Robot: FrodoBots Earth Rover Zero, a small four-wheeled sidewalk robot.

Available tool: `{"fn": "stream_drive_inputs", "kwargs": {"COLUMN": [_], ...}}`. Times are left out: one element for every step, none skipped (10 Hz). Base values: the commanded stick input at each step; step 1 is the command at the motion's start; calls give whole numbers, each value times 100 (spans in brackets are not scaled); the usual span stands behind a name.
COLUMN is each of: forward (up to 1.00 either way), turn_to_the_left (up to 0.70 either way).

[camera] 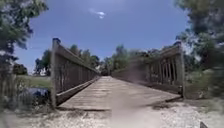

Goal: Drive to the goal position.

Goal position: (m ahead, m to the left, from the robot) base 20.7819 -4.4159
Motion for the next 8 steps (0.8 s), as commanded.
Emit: {"fn": "stream_drive_inputs", "kwargs": {"forward": [70, 70, 70, 70, 70, 70, 70, 70], "turn_to_the_left": [-14, -14, -14, -14, -14, -14, -14, -14]}}
